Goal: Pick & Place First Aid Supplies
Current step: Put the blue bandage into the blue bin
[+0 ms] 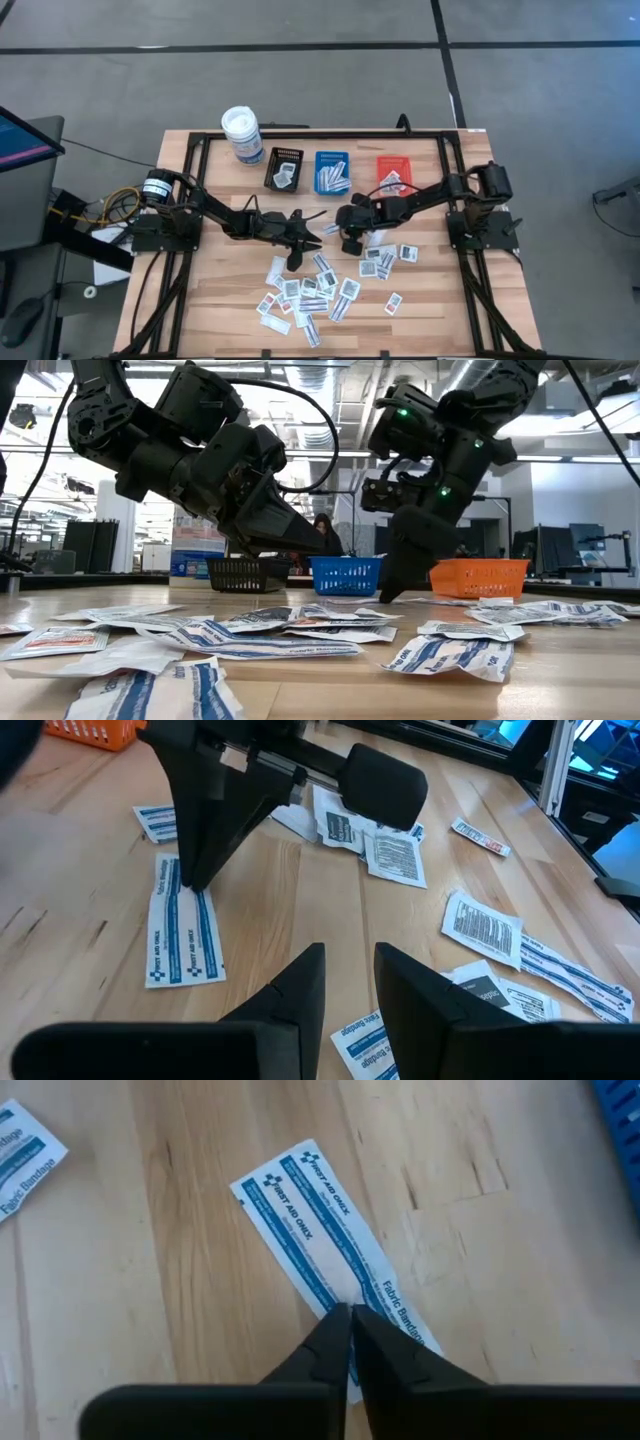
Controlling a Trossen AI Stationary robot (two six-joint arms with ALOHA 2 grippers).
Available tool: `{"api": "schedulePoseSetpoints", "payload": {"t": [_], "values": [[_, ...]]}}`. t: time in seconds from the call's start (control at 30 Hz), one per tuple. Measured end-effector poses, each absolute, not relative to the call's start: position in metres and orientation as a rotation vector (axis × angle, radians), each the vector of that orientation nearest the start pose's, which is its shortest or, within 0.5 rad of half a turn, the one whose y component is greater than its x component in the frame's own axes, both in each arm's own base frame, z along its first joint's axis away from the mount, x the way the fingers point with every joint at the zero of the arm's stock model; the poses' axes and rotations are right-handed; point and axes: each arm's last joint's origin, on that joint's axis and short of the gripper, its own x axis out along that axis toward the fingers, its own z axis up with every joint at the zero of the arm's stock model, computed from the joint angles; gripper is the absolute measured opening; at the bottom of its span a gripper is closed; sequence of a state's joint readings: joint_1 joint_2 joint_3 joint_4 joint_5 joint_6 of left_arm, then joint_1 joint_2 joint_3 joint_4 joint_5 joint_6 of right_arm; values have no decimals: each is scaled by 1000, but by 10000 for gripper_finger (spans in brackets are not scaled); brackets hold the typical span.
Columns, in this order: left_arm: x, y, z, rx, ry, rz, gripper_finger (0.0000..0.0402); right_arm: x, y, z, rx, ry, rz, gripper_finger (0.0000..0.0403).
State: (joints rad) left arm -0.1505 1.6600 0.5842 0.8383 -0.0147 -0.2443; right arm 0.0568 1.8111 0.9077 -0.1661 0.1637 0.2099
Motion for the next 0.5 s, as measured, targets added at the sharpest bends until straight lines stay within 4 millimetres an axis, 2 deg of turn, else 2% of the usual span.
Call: {"api": "schedulePoseSetpoints", "payload": {"t": [0.13,0.23,0.5], "values": [[303,-46,157,-223,252,-105,90,335,17,131,54,1072,-208,3],[303,-46,157,-223,252,-105,90,341,16,145,-37,1106,-243,4],[303,-46,157,-223,252,-105,90,354,-2,187,-235,1181,-379,2]]}}
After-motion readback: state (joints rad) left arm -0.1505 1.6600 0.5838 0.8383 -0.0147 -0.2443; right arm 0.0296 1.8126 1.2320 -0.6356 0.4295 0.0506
